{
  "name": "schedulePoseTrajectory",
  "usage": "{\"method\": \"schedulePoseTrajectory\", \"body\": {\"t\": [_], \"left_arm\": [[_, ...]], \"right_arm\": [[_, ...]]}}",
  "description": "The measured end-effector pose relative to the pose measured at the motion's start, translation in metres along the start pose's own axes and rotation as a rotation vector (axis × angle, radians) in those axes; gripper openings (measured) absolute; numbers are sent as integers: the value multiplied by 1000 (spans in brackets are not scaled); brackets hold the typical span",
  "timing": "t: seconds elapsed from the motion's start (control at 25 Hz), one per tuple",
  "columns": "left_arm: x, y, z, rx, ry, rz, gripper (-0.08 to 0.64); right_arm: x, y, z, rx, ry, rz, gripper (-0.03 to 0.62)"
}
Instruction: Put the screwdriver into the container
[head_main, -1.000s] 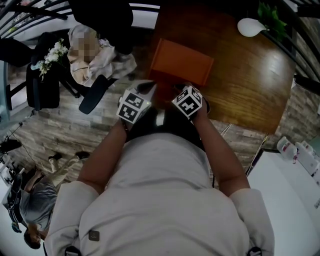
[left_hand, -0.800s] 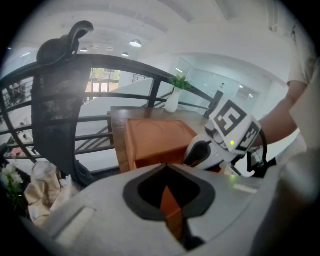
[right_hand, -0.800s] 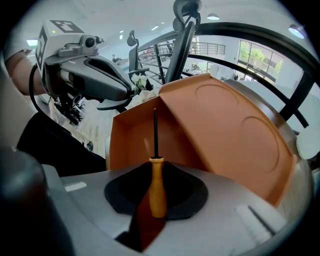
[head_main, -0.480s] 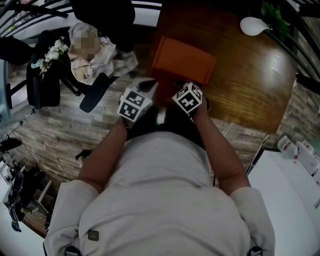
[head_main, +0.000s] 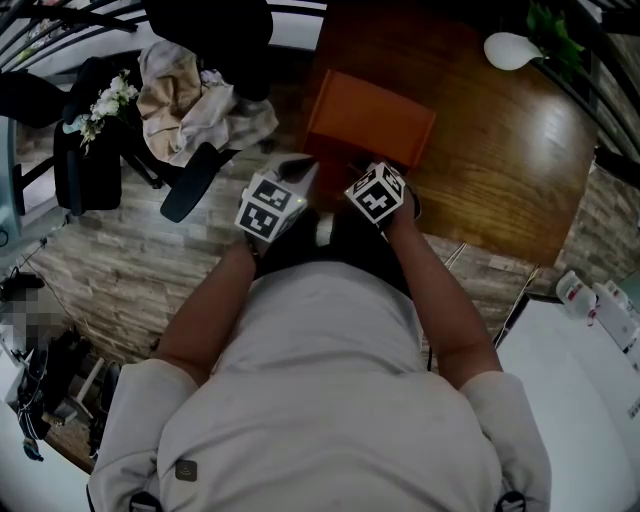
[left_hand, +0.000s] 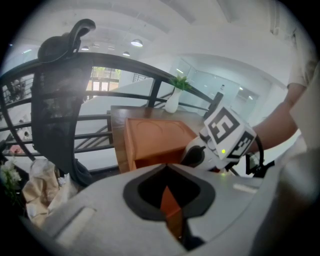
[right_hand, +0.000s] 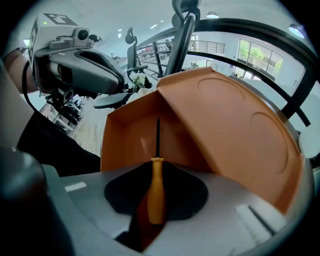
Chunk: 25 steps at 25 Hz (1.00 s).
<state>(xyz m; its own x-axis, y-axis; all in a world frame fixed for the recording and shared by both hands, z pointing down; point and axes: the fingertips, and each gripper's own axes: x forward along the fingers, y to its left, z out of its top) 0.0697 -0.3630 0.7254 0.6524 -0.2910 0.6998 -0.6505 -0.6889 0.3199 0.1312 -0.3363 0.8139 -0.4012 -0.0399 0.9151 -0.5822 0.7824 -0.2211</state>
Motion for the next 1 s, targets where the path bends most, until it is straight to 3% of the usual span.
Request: {"method": "schedulePoseTrajectory", "body": {"t": [0.6, 1.0], "left_arm": [[-8, 1, 0, -6, -15, 5, 3], [-31, -8, 22, 49, -49, 9, 3]], "right_arm": [[0, 1, 5, 4, -24, -8, 109], [-31, 10, 16, 26, -84, -42, 124]]}}
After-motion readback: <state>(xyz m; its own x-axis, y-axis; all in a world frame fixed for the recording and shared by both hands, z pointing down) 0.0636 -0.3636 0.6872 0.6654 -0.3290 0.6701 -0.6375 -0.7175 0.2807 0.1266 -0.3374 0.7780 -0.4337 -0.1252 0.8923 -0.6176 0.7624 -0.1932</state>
